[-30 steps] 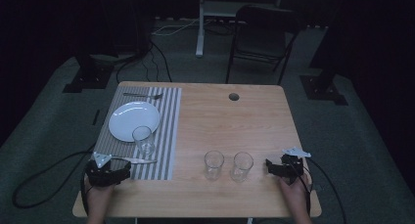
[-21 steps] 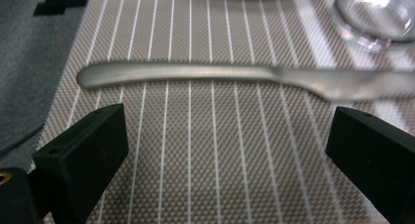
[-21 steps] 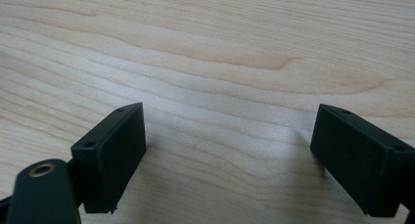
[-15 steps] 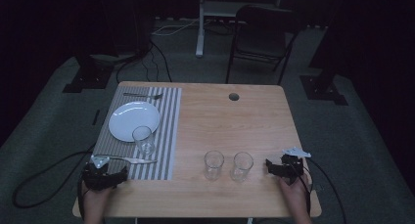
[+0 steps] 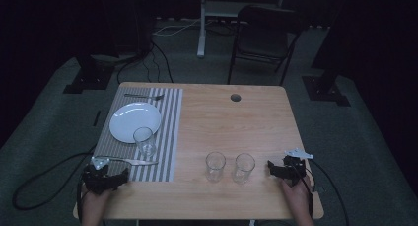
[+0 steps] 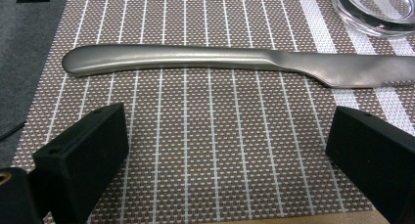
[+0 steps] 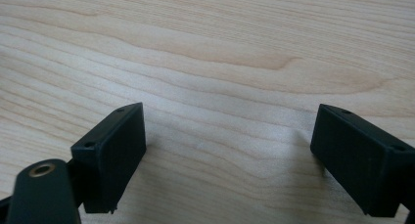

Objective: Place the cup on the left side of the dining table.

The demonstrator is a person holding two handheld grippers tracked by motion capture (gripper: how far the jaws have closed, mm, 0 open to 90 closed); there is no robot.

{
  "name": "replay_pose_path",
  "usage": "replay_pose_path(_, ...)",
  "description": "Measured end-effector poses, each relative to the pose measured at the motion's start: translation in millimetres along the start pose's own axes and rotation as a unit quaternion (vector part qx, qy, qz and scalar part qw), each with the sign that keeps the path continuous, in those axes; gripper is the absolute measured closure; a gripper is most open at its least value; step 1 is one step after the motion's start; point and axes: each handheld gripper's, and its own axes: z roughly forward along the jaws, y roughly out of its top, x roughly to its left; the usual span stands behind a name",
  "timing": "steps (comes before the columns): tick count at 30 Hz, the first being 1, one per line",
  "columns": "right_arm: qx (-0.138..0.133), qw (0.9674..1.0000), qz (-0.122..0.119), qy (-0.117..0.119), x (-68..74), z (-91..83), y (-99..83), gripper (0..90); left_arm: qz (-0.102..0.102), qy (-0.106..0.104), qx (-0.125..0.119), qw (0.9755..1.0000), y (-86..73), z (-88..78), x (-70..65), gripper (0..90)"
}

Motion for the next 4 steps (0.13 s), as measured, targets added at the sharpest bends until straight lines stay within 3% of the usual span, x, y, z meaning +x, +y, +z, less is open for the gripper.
replay_pose_path(4,0.0,1.0,0.0,0.0,0.0,0.0,0.1,12.8,0.0,0.0,0.0,1.0,0.0,0.0,0.0,2.8)
